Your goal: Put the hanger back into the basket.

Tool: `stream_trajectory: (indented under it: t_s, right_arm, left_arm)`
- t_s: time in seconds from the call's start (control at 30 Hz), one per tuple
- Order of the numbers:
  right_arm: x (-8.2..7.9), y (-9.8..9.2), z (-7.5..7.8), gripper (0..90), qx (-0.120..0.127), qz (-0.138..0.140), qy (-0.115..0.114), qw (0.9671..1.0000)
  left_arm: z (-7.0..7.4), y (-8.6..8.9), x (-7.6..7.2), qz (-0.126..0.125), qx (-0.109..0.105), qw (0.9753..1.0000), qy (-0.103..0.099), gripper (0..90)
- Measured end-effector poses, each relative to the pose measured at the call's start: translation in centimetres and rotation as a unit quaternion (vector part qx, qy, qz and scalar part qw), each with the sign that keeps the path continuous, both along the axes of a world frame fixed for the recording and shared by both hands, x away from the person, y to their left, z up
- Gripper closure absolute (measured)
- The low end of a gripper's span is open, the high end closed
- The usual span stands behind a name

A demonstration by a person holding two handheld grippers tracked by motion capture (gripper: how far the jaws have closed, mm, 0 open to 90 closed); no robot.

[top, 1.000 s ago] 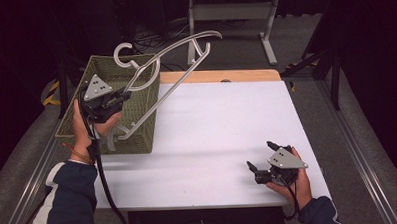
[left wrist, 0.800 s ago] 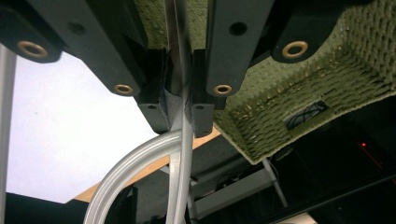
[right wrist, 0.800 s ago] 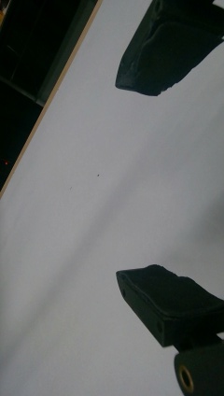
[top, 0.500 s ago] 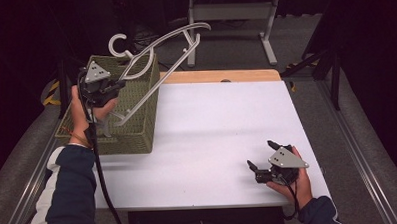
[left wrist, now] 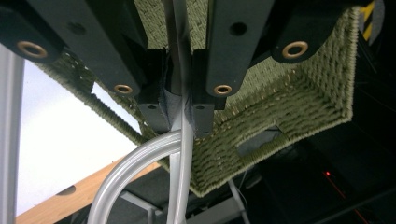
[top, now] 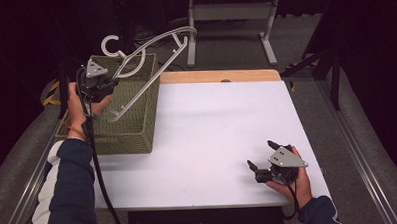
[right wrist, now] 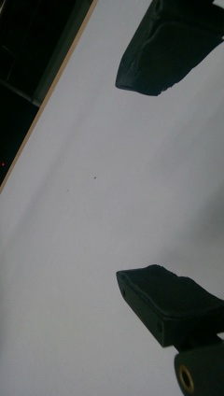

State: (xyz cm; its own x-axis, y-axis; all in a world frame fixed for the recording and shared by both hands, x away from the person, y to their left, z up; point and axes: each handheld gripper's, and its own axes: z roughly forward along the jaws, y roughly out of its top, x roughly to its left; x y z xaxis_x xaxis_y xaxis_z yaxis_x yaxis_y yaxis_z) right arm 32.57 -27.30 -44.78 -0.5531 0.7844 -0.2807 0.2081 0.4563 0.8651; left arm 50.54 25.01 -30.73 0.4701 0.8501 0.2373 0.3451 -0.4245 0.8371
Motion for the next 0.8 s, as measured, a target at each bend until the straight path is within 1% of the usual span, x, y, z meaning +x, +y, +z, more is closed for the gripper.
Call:
stream_trajectory:
  t_s: [0.03,0.1,0.13,0.17,0.2,0.23,0.3,0.33,0.37,0.47,0.57,0.63,0.67,0.73,0.77,0.8]
  right_arm:
    - [-0.1,0.0,0.0,8.4,-0.002,-0.001,-0.003,1.0000]
    - [-0.1,0.0,0.1,8.4,0.000,0.000,-0.002,1.0000]
    - [-0.1,0.1,0.1,8.4,0.000,0.001,-0.002,1.0000]
    - [-0.1,0.1,0.1,8.4,-0.004,0.003,-0.004,1.0000]
    - [-0.2,0.1,0.1,8.4,-0.003,0.004,-0.004,1.0000]
    - [-0.1,0.1,0.1,8.5,-0.002,0.004,-0.002,1.0000]
    - [-0.1,0.2,0.0,8.6,-0.011,0.004,0.005,0.9999]
    - [-0.1,0.2,-0.1,8.6,-0.017,0.004,0.007,0.9998]
    - [-0.1,0.3,-0.1,8.6,-0.021,0.007,0.008,0.9997]
    - [-0.1,0.5,0.0,8.6,-0.024,0.010,0.004,0.9997]
    - [-0.1,0.6,0.0,8.9,-0.032,0.006,0.001,0.9995]
    - [-0.1,0.5,0.1,9.3,-0.026,0.005,0.002,0.9997]
    - [-0.1,0.5,0.1,9.3,-0.026,0.005,0.002,0.9996]
    - [-0.1,0.5,0.2,9.3,-0.028,0.005,-0.001,0.9996]
    - [-0.1,0.5,0.2,9.4,-0.026,0.006,-0.001,0.9997]
    - [-0.1,0.5,0.2,9.4,-0.028,0.006,0.000,0.9996]
  left_arm:
    - [-0.1,0.1,0.1,0.002,0.007,1.0000,-0.001,81.2]
    - [-0.3,0.2,0.3,0.004,0.005,1.0000,0.003,81.2]
    - [-0.5,0.4,0.4,0.006,0.008,0.9999,0.005,81.2]
    - [-0.8,0.6,0.6,0.009,0.006,0.9999,0.010,81.2]
    - [-1.0,0.8,0.7,0.013,0.004,0.9998,0.011,81.2]
    - [-1.2,1.0,0.8,0.015,0.005,0.9997,0.016,81.2]
    - [-1.6,1.6,0.9,0.021,0.005,0.9995,0.022,81.2]
    - [-1.9,1.9,1.0,0.026,0.004,0.9992,0.030,81.2]
    - [-2.1,2.2,1.1,0.028,0.009,0.9989,0.037,81.2]
    - [-2.6,2.8,1.1,0.032,0.018,0.9980,0.051,81.2]
    - [-2.9,3.2,1.1,0.042,0.029,0.9971,0.057,81.1]
    - [-3.2,3.7,1.0,0.036,0.011,0.9972,0.065,81.1]
    - [-3.5,3.8,1.0,0.040,0.006,0.9972,0.064,81.0]
    - [-3.5,3.8,0.8,0.036,0.006,0.9975,0.060,80.8]
    - [-3.6,3.7,0.7,0.036,-0.001,0.9978,0.056,80.7]
    - [-3.6,3.7,0.7,0.036,0.004,0.9976,0.058,80.7]
